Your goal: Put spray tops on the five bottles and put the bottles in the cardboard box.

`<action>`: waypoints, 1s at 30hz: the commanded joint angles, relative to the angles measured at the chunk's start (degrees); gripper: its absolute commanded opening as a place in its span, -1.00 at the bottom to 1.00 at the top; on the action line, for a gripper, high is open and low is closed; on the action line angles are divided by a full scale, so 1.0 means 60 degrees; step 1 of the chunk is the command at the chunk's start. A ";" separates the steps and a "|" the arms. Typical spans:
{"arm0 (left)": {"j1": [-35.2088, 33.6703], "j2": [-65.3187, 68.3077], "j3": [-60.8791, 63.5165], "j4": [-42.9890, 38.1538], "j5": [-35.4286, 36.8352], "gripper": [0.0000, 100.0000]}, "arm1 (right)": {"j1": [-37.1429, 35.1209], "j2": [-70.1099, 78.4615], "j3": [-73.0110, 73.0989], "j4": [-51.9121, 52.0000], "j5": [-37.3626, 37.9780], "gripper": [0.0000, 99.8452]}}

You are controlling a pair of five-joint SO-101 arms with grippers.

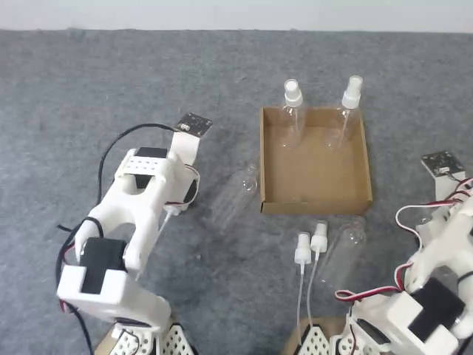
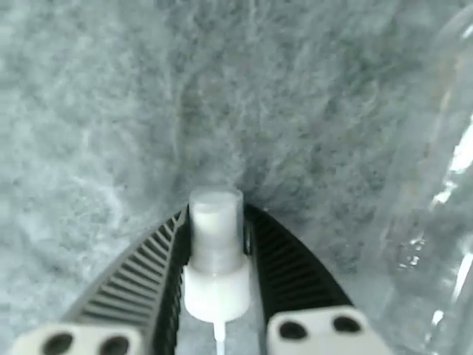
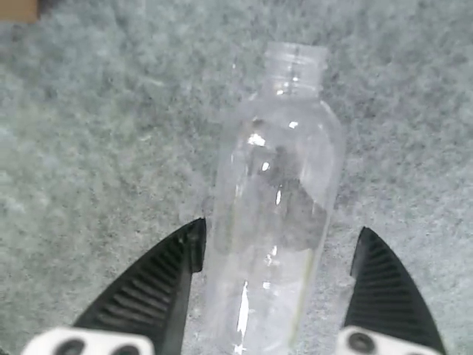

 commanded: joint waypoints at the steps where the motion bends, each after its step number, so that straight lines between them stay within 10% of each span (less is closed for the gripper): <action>1: 0.0000 -0.1802 -0.0330 0.0571 0.0454 -0.98 | -0.0505 -0.0520 -0.1128 0.0432 -0.0674 -0.47; 30: 0.0498 -0.6315 0.2029 0.0410 0.1641 -0.98 | -0.0799 0.3685 -0.4205 0.1341 -0.0571 -0.62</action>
